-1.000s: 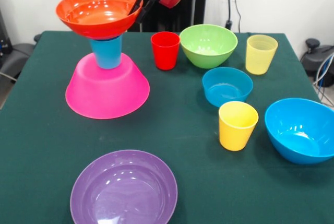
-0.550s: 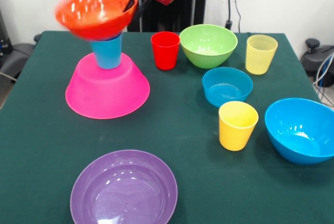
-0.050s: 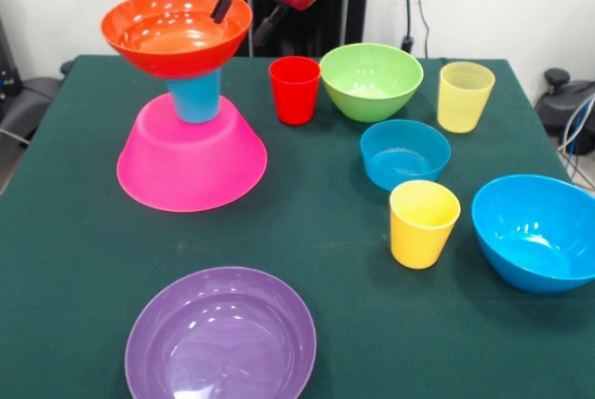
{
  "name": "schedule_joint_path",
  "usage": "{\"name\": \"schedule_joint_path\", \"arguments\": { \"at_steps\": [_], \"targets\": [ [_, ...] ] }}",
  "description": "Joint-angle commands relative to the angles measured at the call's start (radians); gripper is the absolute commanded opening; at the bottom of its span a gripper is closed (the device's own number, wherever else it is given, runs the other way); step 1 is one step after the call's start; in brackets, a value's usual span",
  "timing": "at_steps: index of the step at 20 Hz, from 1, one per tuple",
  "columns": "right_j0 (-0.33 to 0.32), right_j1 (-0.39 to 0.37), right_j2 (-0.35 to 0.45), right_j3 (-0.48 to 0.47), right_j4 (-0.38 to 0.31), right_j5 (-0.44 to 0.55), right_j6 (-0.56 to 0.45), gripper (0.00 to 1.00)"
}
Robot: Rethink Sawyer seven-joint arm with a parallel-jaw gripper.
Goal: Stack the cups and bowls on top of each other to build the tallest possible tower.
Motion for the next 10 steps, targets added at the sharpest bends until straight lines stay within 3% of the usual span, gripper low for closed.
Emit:
{"name": "schedule_joint_path", "arguments": {
  "at_steps": [1,10],
  "targets": [
    [0.029,0.056,0.085,-0.027,-0.060,-0.059,-0.015,1.00],
    [0.025,0.050,0.079,-0.017,-0.060,-0.055,-0.026,1.00]
  ]
}}
